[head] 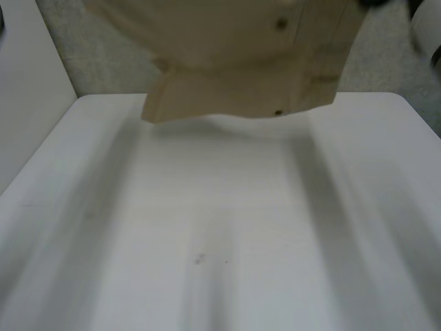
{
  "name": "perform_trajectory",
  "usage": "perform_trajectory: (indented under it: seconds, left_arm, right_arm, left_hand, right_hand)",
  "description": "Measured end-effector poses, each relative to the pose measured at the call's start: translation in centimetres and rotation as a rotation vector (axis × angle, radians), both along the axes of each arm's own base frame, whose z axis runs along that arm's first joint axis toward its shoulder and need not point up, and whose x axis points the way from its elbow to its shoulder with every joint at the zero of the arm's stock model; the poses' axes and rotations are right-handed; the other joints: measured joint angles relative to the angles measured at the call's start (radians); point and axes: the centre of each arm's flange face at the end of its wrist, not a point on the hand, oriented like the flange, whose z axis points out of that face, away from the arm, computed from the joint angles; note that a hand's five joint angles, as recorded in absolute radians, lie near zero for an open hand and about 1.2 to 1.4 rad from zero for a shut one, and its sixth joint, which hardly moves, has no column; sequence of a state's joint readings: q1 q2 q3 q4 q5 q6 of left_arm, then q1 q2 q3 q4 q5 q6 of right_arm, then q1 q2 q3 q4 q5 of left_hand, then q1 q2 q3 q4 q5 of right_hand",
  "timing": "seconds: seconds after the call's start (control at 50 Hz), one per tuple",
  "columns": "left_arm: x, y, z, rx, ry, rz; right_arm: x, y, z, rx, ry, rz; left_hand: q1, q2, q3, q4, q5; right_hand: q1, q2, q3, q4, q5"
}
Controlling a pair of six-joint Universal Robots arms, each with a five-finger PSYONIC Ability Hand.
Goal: Fold the shorts.
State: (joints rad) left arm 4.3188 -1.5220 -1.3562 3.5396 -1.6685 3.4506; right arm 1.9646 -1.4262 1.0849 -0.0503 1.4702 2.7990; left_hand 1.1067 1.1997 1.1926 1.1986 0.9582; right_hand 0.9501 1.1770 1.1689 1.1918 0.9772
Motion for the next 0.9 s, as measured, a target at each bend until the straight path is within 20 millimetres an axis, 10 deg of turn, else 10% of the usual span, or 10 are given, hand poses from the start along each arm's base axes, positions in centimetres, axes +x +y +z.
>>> perform_trajectory:
  seconds: [0.08,0.22,0.38,0.74,0.9]
  left_arm:
    - [0.3,1.0,-3.2,0.102,-0.027,-0.016]
    - [1.1,5.6,-14.7,0.449,-0.127,-0.088]
    - [1.7,9.8,-20.5,0.708,-0.249,-0.133]
    - [4.6,16.5,-18.7,0.961,-0.427,-0.155]
    - [5.4,19.2,-14.9,0.930,-0.460,-0.213]
  right_arm:
    - [0.3,-0.1,-3.7,0.112,0.059,0.029]
    - [0.2,0.9,-15.5,0.439,0.246,0.075]
    - [-1.0,3.3,-20.4,0.558,0.412,0.067]
    - [-5.0,11.4,-20.0,0.791,0.757,0.105]
    - [-6.9,14.0,-16.7,0.749,0.806,0.090]
  left_hand:
    - [0.000,0.000,0.000,0.000,0.000]
    - [0.000,0.000,0.003,0.000,0.000]
    - [0.000,0.001,0.003,0.000,0.000]
    - [0.000,0.001,0.003,0.000,-0.001]
    - [0.000,0.001,0.003,0.000,-0.001]
  right_hand:
    - [0.000,0.000,0.000,0.000,0.000]
    - [0.000,0.000,0.008,0.000,0.000]
    - [0.000,0.000,0.008,0.000,0.000]
    - [0.000,0.000,0.013,0.000,0.000]
    - [0.000,0.000,0.013,0.000,0.000]
